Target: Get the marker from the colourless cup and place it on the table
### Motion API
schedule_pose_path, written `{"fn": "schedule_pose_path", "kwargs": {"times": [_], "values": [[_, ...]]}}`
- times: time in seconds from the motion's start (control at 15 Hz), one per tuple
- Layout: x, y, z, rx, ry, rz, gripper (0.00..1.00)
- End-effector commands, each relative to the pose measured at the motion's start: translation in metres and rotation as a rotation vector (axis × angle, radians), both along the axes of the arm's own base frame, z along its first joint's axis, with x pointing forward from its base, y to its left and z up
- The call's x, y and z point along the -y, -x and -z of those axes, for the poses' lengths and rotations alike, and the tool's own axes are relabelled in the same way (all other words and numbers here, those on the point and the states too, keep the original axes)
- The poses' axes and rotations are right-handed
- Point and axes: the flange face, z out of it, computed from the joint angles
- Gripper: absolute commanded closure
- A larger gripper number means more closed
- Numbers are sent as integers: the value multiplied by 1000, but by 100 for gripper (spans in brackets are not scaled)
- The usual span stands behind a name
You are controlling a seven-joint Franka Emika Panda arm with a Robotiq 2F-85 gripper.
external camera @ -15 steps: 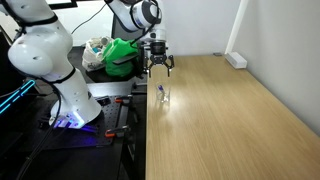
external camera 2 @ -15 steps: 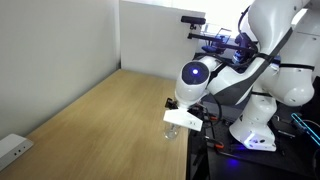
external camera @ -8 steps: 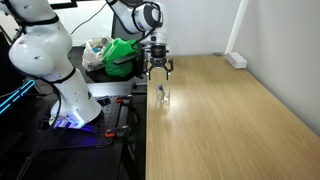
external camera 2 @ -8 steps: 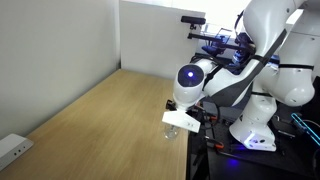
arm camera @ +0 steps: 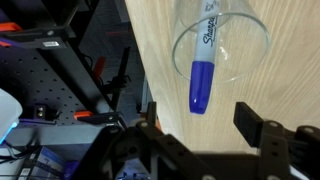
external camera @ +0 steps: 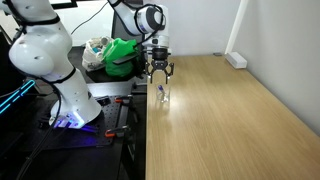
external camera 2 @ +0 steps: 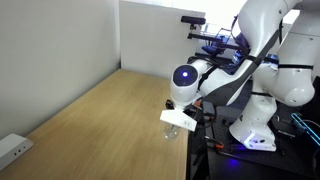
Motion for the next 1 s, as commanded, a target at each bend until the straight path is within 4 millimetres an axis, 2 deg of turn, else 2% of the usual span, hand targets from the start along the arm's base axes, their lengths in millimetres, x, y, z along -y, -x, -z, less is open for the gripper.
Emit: {"fn": "schedule_pose_path", "kwargs": {"times": [0.0, 0.27, 0.33, 0.47, 0.6, 0.8, 0.87, 0.93], "values": [[0, -8, 3, 4, -7, 50, 24], [1, -11, 7, -5, -9, 56, 30], [1, -12, 8, -7, -10, 56, 39], [1, -13, 9, -9, -12, 59, 45], [1, -14, 10, -12, -15, 64, 63], [2, -13, 12, -17, -19, 79, 67], [2, -13, 12, -19, -20, 82, 76], [1, -13, 12, -21, -21, 85, 80]]}}
